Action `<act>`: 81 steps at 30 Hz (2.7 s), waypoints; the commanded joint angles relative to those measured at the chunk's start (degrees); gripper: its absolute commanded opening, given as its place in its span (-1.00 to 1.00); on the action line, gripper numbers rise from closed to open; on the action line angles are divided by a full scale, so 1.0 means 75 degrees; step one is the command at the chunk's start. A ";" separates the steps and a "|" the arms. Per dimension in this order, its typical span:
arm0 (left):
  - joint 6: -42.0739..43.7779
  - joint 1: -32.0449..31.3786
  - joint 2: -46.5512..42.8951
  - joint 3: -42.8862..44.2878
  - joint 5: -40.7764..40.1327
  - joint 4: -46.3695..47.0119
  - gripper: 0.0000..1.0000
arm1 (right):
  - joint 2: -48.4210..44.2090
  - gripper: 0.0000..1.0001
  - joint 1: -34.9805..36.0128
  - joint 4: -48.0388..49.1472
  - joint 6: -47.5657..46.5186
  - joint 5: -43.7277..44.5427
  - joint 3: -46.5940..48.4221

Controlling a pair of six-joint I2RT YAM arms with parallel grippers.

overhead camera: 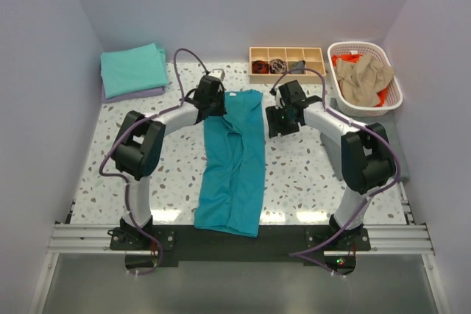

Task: Fold and stack the t-shirts
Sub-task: Fold the tshirt

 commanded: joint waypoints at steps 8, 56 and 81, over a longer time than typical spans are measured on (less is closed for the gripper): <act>-0.0469 0.0106 -0.0543 -0.0566 -0.0682 0.0297 -0.66 | 0.0057 0.12 -0.0001 0.0083 0.0034 -0.0020 0.0079; 0.0537 0.0387 0.0943 0.0581 0.1497 0.0732 1.00 | -0.1690 0.14 0.2530 0.0633 0.1347 -0.1907 -0.2792; 0.1334 0.0997 0.2539 0.3394 0.2328 -0.0078 1.00 | -0.0845 0.15 0.2671 -0.0386 0.1232 0.1668 -0.2020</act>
